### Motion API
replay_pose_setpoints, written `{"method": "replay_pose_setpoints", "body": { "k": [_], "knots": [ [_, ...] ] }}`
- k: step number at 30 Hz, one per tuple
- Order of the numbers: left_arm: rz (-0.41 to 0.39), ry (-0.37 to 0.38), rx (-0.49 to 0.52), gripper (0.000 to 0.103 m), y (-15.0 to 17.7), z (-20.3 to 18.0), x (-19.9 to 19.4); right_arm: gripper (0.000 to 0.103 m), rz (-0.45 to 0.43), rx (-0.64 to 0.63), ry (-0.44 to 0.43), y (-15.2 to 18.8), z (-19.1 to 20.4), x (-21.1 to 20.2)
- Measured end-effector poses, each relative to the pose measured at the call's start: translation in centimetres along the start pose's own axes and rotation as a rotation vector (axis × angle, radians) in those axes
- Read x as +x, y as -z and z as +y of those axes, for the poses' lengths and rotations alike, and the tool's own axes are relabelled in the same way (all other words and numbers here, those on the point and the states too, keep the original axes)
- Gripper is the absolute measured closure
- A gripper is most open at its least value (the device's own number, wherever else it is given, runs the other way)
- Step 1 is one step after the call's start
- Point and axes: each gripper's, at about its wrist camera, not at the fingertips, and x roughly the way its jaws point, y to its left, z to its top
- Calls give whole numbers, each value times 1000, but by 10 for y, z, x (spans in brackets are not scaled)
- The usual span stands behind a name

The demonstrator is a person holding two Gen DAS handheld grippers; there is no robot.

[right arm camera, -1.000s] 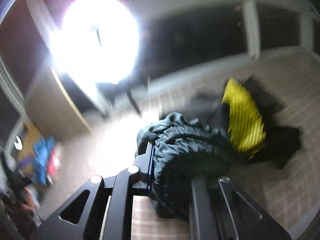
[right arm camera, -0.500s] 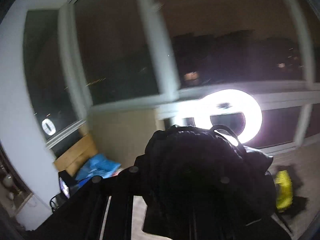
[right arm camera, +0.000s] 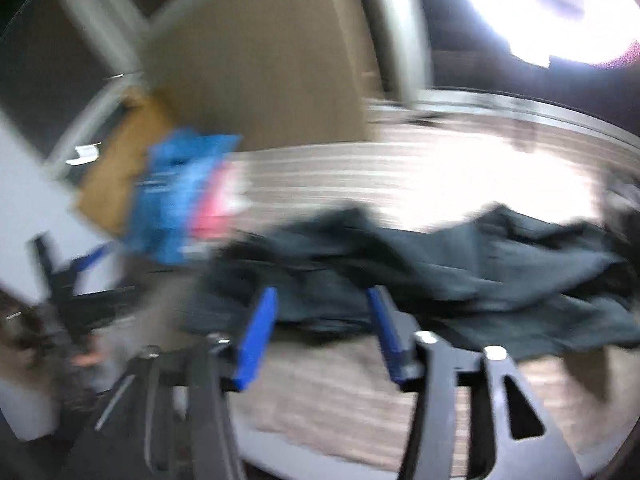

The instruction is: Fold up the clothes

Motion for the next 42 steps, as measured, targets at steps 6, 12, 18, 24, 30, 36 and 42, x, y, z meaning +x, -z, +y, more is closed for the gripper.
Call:
{"method": "replay_pose_setpoints", "body": {
  "k": [6, 12, 18, 24, 30, 36, 42],
  "knots": [
    [90, 45, 105, 2, 13, -50, 49, 48, 87, 14, 299, 25, -92, 49],
    [132, -38, 26, 2, 15, -4, 66, 44, 141, -71, 152, -1, -108, 99],
    [129, 173, 73, 2, -25, -22, 79, 43, 284, -283, 73, -9, -85, 173],
    [167, 216, 379, 2, -47, -122, 123, 43, 322, -344, 78, 0, -87, 195],
    [256, 266, 483, 32, -51, -160, 168, 43, 335, -442, 103, 16, -91, 190],
    [300, 378, 223, 87, -79, -107, 166, 46, 325, -412, 55, 19, -108, 171],
    [130, 341, 162, 90, -99, -48, 59, 42, 287, -523, 139, 34, -100, 167]
  ]
}}
